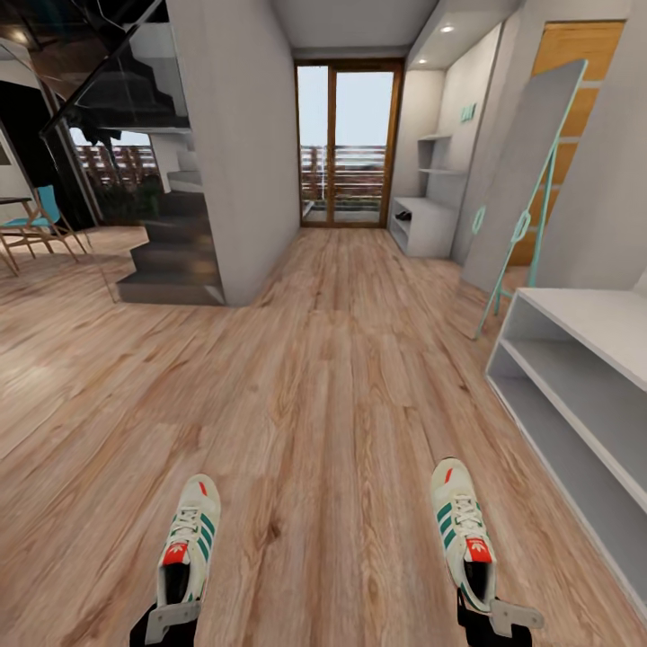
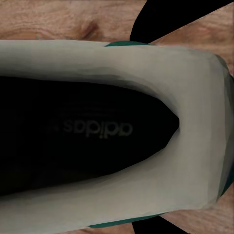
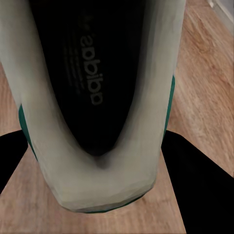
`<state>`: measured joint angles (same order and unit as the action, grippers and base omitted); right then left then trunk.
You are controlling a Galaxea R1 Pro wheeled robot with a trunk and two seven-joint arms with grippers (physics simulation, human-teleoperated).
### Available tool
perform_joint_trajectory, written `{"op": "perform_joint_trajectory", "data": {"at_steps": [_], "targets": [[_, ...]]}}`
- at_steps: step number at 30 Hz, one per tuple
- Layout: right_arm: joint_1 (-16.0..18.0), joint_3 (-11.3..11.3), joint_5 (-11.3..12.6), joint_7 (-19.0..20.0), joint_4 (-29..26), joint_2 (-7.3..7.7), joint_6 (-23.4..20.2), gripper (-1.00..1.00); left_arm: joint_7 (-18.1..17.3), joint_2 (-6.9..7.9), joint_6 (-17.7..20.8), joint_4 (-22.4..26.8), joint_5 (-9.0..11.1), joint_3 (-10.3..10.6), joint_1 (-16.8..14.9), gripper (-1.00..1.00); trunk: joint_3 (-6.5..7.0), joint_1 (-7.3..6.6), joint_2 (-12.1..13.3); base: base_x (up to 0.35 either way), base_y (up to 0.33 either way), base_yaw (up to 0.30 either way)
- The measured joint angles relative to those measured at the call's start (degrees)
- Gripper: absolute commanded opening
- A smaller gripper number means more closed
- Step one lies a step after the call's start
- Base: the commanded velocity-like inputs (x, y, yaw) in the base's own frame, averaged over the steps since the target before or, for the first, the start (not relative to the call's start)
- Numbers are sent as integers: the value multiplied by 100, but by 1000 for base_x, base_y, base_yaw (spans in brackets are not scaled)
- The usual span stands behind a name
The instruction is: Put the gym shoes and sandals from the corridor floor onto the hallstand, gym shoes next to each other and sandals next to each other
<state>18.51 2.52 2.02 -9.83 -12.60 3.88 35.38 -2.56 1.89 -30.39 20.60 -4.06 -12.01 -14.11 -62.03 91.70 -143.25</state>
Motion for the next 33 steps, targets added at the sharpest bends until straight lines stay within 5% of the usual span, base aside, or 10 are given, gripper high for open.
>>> {"op": "perform_joint_trajectory", "data": {"at_steps": [33], "targets": [[0,0,0,0,0,0,0,-100,3,0,0,-7,-1,-7,0,-100,0,0,0,340,0,0]]}}
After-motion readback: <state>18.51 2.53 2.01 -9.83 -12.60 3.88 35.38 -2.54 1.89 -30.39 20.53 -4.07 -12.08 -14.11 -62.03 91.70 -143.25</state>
